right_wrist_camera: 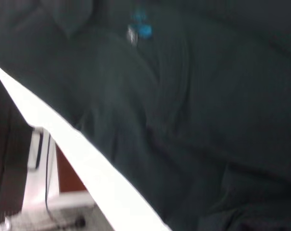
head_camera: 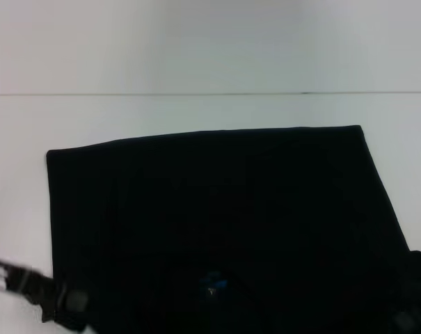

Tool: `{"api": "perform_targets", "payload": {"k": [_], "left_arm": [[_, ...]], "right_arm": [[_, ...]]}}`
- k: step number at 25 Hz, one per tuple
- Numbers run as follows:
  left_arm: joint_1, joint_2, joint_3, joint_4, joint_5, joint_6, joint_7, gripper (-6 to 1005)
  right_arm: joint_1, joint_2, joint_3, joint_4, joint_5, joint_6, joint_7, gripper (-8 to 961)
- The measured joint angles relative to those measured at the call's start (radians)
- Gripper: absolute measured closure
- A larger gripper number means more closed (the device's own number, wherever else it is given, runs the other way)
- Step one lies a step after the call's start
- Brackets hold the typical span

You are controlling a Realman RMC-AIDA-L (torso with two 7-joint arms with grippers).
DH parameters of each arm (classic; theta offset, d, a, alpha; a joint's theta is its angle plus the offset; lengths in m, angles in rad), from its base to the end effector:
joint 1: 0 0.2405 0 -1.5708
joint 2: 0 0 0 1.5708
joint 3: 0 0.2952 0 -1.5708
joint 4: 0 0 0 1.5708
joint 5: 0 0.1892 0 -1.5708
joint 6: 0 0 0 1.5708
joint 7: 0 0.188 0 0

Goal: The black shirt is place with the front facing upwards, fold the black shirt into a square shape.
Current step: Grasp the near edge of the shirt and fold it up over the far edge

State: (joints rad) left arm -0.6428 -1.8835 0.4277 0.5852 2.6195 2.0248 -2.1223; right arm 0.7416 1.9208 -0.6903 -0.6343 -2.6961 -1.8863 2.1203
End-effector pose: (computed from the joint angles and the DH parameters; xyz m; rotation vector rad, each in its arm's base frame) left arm -0.3012 0.2886 0.0095 2.3994 1.6539 0.1690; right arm 0.3035 0.3133 -0.0136 2.5863 -1.4719 0.3111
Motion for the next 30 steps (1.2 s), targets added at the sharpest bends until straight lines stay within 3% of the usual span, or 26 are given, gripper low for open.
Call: {"api": "perform_targets", "payload": {"k": [3, 6, 9, 12, 15, 19, 22, 30], "left_arm": [[-0.022, 0.024, -0.099, 0.003, 0.000, -0.040, -0.032, 900], [-0.038, 0.042, -0.209, 0.002, -0.008, -0.140, -0.099, 900], [-0.041, 0.045, -0.284, -0.003, -0.045, -0.260, -0.123, 900], [-0.027, 0.035, -0.346, -0.020, -0.110, -0.398, -0.129, 900], [-0.014, 0.025, -0.360, -0.056, -0.164, -0.496, -0.125, 900], [-0.012, 0.000, -0.354, -0.084, -0.190, -0.589, -0.085, 900], [-0.026, -0.024, -0.345, -0.088, -0.190, -0.649, -0.053, 899], [-0.074, -0.056, -0.345, -0.092, -0.195, -0.767, 0.017, 899]], "right_arm": [[0.003, -0.024, 0.095, 0.001, 0.017, 0.007, -0.008, 879], [-0.001, -0.060, 0.200, 0.015, 0.076, 0.041, 0.000, 879], [-0.013, -0.093, 0.315, 0.060, 0.161, 0.140, 0.034, 879], [-0.035, -0.106, 0.399, 0.127, 0.258, 0.298, 0.056, 880], [-0.050, -0.093, 0.422, 0.193, 0.353, 0.439, 0.056, 880], [-0.046, -0.035, 0.418, 0.203, 0.413, 0.586, 0.046, 880], [-0.026, -0.006, 0.416, 0.202, 0.427, 0.668, 0.030, 880], [0.032, 0.015, 0.413, 0.201, 0.431, 0.758, -0.008, 880]]}}
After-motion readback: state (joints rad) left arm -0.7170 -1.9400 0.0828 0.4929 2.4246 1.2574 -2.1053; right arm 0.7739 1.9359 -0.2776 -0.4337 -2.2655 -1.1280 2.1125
